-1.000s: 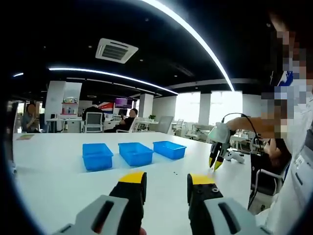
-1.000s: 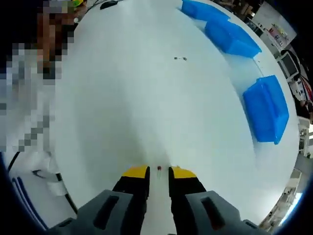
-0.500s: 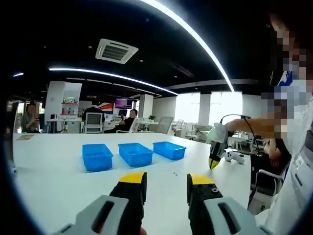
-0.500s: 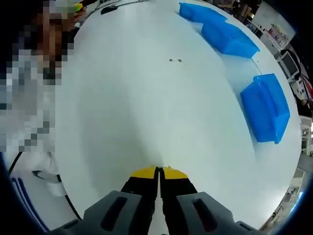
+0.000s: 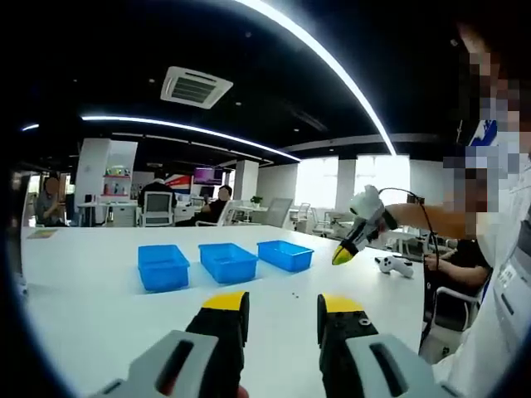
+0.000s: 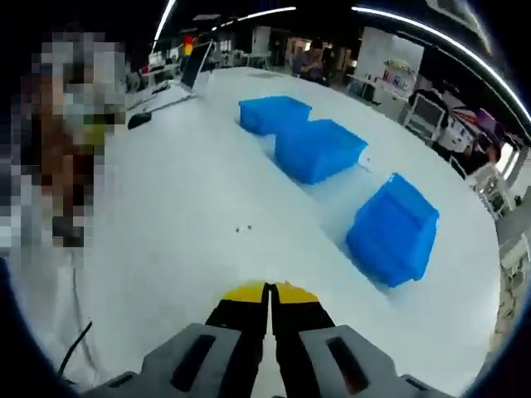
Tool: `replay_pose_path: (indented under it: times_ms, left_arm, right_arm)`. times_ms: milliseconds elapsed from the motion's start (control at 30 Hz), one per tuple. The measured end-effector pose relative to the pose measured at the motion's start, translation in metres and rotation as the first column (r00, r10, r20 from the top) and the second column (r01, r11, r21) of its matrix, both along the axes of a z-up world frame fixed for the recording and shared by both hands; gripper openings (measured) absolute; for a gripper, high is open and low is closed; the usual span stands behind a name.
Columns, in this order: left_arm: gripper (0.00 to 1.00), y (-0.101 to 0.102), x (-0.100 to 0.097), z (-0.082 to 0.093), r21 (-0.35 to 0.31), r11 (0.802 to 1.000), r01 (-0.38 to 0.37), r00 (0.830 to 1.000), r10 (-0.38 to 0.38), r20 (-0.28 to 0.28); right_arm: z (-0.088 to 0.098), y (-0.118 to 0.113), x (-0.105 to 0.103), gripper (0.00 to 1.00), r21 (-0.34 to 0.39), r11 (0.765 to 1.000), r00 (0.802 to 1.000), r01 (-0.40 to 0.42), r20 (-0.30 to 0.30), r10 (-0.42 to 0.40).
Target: Pick up the resistors one by one and place each resistor into its matching bin, sorting the parts by color and model until every resistor is separated into the correct bin for its type
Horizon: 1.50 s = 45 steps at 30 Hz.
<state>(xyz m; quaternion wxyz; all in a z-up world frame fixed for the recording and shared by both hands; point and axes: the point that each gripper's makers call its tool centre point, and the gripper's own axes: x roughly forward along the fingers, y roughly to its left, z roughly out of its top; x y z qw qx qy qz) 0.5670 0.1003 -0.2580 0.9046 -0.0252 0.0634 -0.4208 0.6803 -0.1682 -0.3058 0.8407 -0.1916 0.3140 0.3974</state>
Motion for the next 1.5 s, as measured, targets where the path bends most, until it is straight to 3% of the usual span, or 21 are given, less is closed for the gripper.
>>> replay_pose_path:
  times_ms: [133,267,400,467,533,600,633,700,767,867,967,1000,1200,1267,1367,1500]
  left_arm:
    - [0.35,0.000,0.000,0.000,-0.003,1.000,0.002,1.000,-0.002,0.000]
    - [0.35,-0.001,0.000,0.000,-0.003,1.000,0.005,1.000,-0.005,-0.001]
    - [0.35,-0.003,-0.002,0.000,-0.003,1.000,0.007,1.000,-0.007,0.000]
    - [0.35,-0.003,-0.003,0.001,-0.003,1.000,0.008,1.000,-0.008,0.000]
    - [0.35,-0.004,-0.003,0.002,-0.004,1.000,0.007,1.000,-0.007,0.002]
    - [0.35,-0.004,-0.003,0.002,-0.004,1.000,0.008,1.000,-0.008,0.004]
    - [0.35,-0.004,-0.003,0.002,-0.004,1.000,0.009,1.000,-0.009,0.004]
    - [0.35,-0.005,-0.003,0.002,-0.003,1.000,0.012,1.000,-0.012,0.003]
    - [0.35,-0.003,-0.004,0.000,-0.002,1.000,0.017,1.000,-0.017,0.003]
    - [0.35,0.003,-0.003,-0.003,-0.002,1.000,0.020,1.000,-0.020,0.003]
    - [0.35,0.008,-0.003,-0.003,-0.002,1.000,0.020,1.000,-0.020,0.003]
    - [0.35,0.009,-0.002,-0.003,-0.003,1.000,0.020,1.000,-0.020,0.003]
    - [0.35,0.014,-0.003,-0.001,0.000,1.000,0.026,1.000,-0.026,0.004]
    - [0.35,0.015,-0.002,-0.001,0.000,1.000,0.021,1.000,-0.021,0.006]
    - [0.35,0.013,-0.001,-0.001,0.000,1.000,0.020,1.000,-0.020,0.006]
    - [0.35,0.012,0.000,-0.003,0.001,1.000,0.021,1.000,-0.021,0.003]
  right_arm:
    - [0.025,0.003,-0.005,0.05,0.113,0.993,0.993,0.041,0.107,-0.053]
    - [0.053,0.004,-0.025,0.05,0.253,0.966,0.967,0.060,0.226,-0.119]
    - [0.066,0.002,-0.050,0.05,0.361,0.931,0.943,0.062,0.284,-0.173]
    - [0.069,0.000,-0.066,0.05,0.398,0.915,0.935,0.064,0.297,-0.194]
    - [0.067,-0.003,-0.079,0.05,0.397,0.915,0.928,0.066,0.311,-0.202]
    - [0.067,-0.009,-0.093,0.05,0.399,0.914,0.902,0.077,0.363,-0.234]
    - [0.064,-0.009,-0.099,0.05,0.397,0.915,0.904,0.075,0.361,-0.230]
    - [0.060,-0.010,-0.110,0.05,0.400,0.911,0.879,0.097,0.395,-0.267]
    - [0.059,-0.007,-0.120,0.05,0.455,0.883,0.871,0.115,0.382,-0.310]
    - [0.048,-0.004,-0.131,0.05,0.437,0.889,0.854,0.135,0.404,-0.328]
    - [0.042,0.003,-0.140,0.05,0.437,0.888,0.850,0.144,0.405,-0.337]
    - [0.042,0.004,-0.140,0.05,0.442,0.884,0.843,0.152,0.409,-0.350]
    - [0.044,0.006,-0.131,0.05,0.456,0.874,0.842,0.168,0.395,-0.368]
    - [0.048,0.005,-0.124,0.05,0.477,0.861,0.841,0.179,0.381,-0.385]
    - [0.054,0.000,-0.105,0.05,0.489,0.849,0.837,0.202,0.364,-0.408]
    - [0.055,-0.010,-0.073,0.05,0.465,0.850,0.825,0.249,0.357,-0.437]
